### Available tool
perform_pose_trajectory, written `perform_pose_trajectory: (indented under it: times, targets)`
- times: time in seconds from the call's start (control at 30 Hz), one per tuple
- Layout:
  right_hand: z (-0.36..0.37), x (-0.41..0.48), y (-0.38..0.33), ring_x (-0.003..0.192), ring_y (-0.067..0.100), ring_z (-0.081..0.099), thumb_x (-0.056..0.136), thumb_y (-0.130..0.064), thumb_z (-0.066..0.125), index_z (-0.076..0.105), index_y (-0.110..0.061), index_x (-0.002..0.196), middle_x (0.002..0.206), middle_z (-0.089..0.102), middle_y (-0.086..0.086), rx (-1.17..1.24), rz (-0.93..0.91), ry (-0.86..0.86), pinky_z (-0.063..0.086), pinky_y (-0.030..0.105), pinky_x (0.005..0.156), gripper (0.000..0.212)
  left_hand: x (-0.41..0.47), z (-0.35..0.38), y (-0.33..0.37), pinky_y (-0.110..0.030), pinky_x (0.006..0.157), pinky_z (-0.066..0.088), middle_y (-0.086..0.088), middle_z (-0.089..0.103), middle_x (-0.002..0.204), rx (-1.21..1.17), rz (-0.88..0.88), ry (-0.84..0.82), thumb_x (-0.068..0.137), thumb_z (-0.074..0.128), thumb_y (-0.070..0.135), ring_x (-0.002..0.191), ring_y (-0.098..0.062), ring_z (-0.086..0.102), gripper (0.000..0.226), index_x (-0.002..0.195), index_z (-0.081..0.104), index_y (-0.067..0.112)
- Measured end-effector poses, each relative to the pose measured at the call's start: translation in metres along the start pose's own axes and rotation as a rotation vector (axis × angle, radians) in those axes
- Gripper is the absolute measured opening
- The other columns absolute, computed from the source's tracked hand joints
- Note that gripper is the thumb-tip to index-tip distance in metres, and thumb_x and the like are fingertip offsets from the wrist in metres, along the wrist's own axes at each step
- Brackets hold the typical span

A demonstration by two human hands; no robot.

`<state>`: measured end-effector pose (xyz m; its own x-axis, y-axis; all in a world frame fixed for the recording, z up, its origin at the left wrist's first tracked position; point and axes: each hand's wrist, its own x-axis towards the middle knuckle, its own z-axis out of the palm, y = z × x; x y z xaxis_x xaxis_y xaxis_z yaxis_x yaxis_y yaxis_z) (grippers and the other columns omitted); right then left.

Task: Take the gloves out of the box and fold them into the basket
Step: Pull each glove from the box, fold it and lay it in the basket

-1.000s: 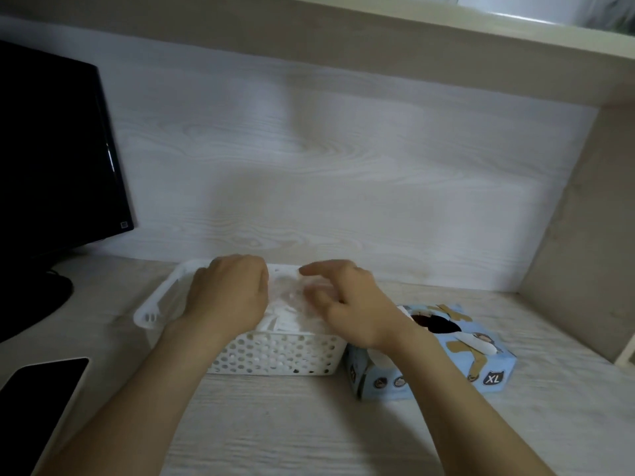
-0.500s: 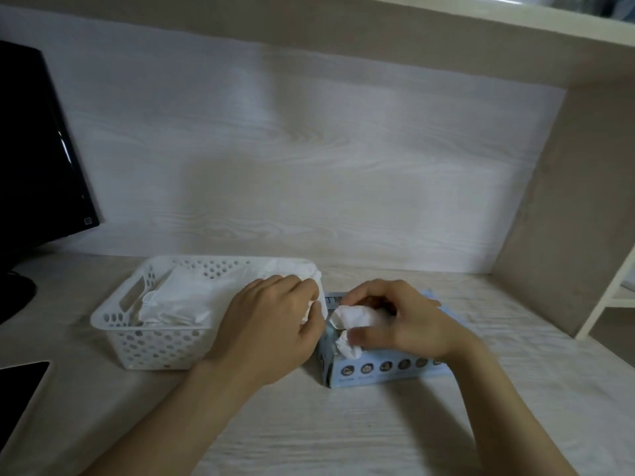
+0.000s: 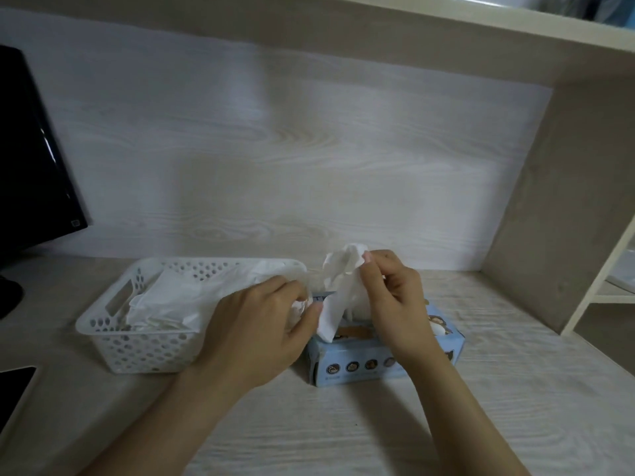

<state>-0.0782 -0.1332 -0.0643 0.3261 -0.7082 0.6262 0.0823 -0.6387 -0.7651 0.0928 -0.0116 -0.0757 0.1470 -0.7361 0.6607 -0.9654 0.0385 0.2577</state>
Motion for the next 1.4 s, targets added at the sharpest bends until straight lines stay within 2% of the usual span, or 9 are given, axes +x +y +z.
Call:
perform_pose_trajectory:
  times: [0.13,0.23,0.4,0.63,0.73,0.83,1.03,1.27,1.4]
  targets:
    - [0.007,-0.005,-0.012,0.071,0.048,0.051,0.113,-0.033,0.052,0.066,0.009,0.091,0.081,0.054,0.037,0.221,0.051,-0.036,0.046,0.060,0.063,0.049,0.004,-0.002,0.009,-0.033,0.084,0.044,0.023,0.060,0.095,-0.068,0.076,0.037,0.098,0.045,0.073,0.093,-0.007,0.055,0.043,0.097,0.064,0.034]
    - [0.011,-0.009,-0.018,0.081,0.043,0.063,0.112,-0.032,0.050,0.074,-0.002,0.097,0.094,0.067,0.037,0.389,0.211,-0.089,0.055,0.052,0.071,0.042,0.005,-0.004,0.017,-0.034,0.079,0.041,0.025,0.048,0.082,-0.195,0.087,0.062,0.100,0.053,0.062,0.083,-0.007,0.048,0.021,0.090,0.041,0.049]
    - [0.012,-0.008,-0.022,0.099,0.043,0.068,0.110,-0.018,0.046,0.078,-0.006,0.103,0.106,0.074,0.027,0.682,0.389,-0.103,0.052,0.056,0.090,0.035,0.003,-0.010,0.012,-0.031,0.093,0.051,0.023,0.070,0.104,-0.447,-0.039,-0.015,0.095,0.066,0.059,0.103,-0.002,0.065,0.033,0.113,0.067,0.032]
    - [0.010,-0.004,-0.020,0.097,0.026,0.072,0.103,0.005,0.042,0.062,0.003,0.124,0.106,0.071,0.016,0.860,0.380,-0.026,0.062,0.036,0.080,0.029,0.005,-0.019,0.007,-0.037,0.086,0.059,0.012,0.074,0.093,-0.658,-0.179,0.074,0.093,0.074,0.013,0.095,-0.011,0.072,0.015,0.098,0.072,0.028]
    - [0.009,-0.003,-0.018,0.101,0.034,0.069,0.100,0.014,0.046,0.056,-0.010,0.133,0.115,0.067,0.027,0.854,0.426,0.037,0.065,0.040,0.086,0.042,0.007,-0.020,0.008,-0.040,0.087,0.061,0.011,0.074,0.097,-0.735,-0.204,0.067,0.092,0.078,0.025,0.095,-0.012,0.073,0.013,0.101,0.070,0.028]
    - [0.008,-0.004,-0.018,0.101,0.037,0.073,0.097,0.019,0.046,0.060,-0.024,0.139,0.121,0.069,0.029,0.902,0.474,0.075,0.063,0.043,0.089,0.061,0.005,-0.020,0.011,-0.033,0.079,0.062,0.013,0.075,0.099,-0.697,-0.208,-0.027,0.073,0.091,0.046,0.092,-0.009,0.073,0.042,0.107,0.069,0.034]
    - [0.010,-0.006,-0.025,0.099,0.032,0.075,0.093,0.014,0.040,0.063,0.004,0.121,0.112,0.068,0.023,1.126,0.578,0.014,0.066,0.037,0.085,0.038,0.004,-0.016,0.011,-0.045,0.070,0.057,0.004,0.072,0.083,-0.613,-0.136,0.009,0.085,0.085,0.040,0.078,-0.017,0.069,0.020,0.091,0.073,0.025]
    - [0.006,-0.004,-0.025,0.084,0.033,0.072,0.098,-0.013,0.053,0.062,-0.004,0.085,0.086,0.070,0.015,0.850,0.513,0.020,0.060,0.043,0.075,0.018,0.004,-0.028,0.011,-0.039,0.076,0.059,0.009,0.077,0.099,-0.811,-0.218,0.049,0.093,0.067,0.020,0.091,-0.014,0.072,0.018,0.109,0.071,0.029]
    - [0.005,-0.003,-0.020,0.090,0.044,0.065,0.080,-0.031,0.075,0.060,-0.005,0.107,0.100,0.065,0.028,0.617,0.481,-0.010,0.053,0.052,0.072,0.040,0.002,-0.031,0.009,-0.037,0.085,0.057,0.008,0.073,0.106,-0.727,-0.023,-0.090,0.090,0.072,0.008,0.104,-0.015,0.070,0.023,0.108,0.070,0.022]
